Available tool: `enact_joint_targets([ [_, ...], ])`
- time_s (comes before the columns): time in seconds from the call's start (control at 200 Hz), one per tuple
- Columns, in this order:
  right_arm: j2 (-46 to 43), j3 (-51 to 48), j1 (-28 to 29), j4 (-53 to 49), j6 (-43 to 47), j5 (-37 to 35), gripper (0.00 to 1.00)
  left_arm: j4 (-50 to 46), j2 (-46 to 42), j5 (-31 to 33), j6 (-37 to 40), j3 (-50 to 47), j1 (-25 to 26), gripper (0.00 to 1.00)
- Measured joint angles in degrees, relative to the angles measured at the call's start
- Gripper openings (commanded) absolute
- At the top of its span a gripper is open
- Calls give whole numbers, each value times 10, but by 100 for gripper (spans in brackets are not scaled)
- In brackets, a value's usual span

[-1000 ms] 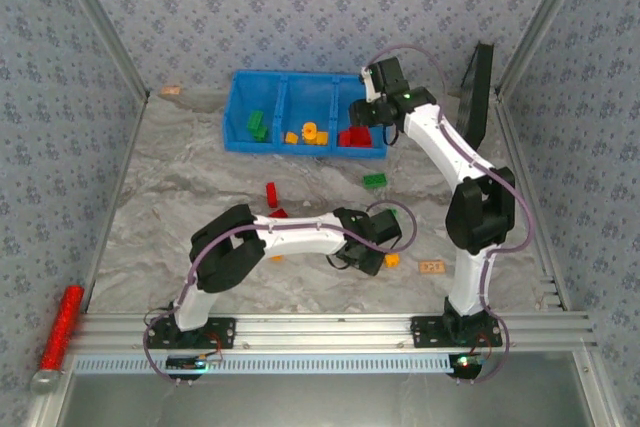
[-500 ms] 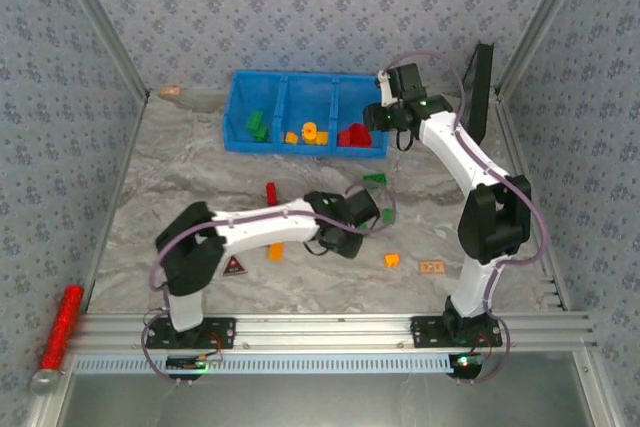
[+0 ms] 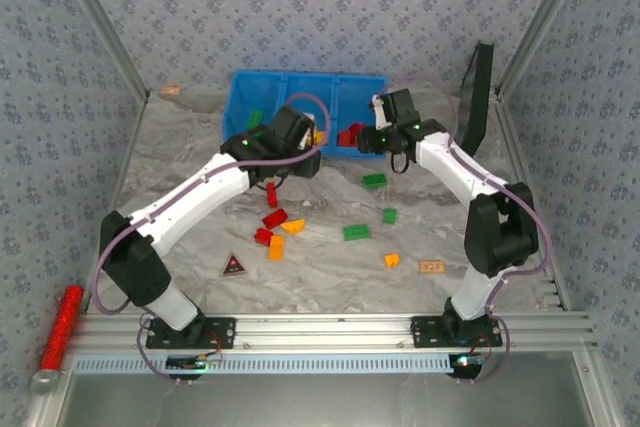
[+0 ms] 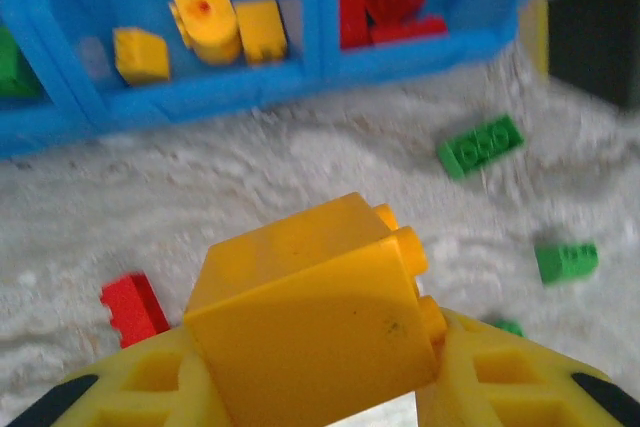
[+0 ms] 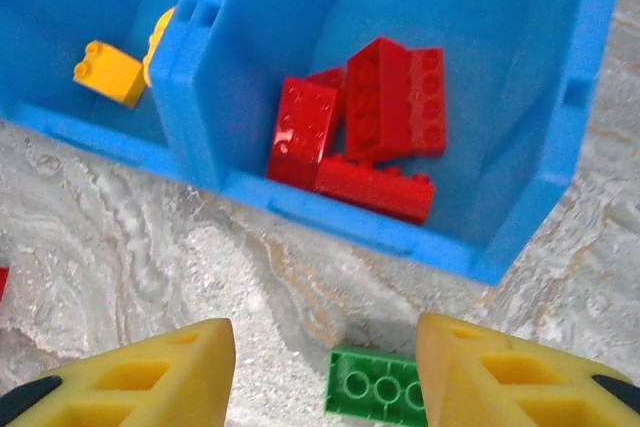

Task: Sort the legos into containers by color
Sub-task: Place the lego in the container.

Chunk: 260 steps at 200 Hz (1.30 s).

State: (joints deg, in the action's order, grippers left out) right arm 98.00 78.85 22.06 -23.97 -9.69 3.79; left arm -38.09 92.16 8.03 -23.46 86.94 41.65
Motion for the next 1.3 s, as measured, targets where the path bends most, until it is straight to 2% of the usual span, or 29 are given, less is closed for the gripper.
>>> enact_joint_targets([
  [0.255,-80,-126,80,49,-16,-24,53,73,157,-22,10,96,-41,28],
  [0.54,-146,-212,204,71,-38,-80,54,52,355,-27,9,289,-82,28],
  [0.744,-148,-252,272,95,-66,-110,54,22,432,-26,1,393,-97,28],
  [0.919,-147,-264,332,127,-84,-122,54,18,468,-24,-8,420,-98,28],
  [1.029,-135,-264,350,147,-91,-122,54,11,489,-24,-14,422,-98,34],
  [1.184,-96,-243,360,150,-92,-122,55,-9,498,-20,-19,428,-98,54],
  [1.299,-67,-210,361,150,-90,-122,56,-18,498,-17,-17,428,-99,63],
])
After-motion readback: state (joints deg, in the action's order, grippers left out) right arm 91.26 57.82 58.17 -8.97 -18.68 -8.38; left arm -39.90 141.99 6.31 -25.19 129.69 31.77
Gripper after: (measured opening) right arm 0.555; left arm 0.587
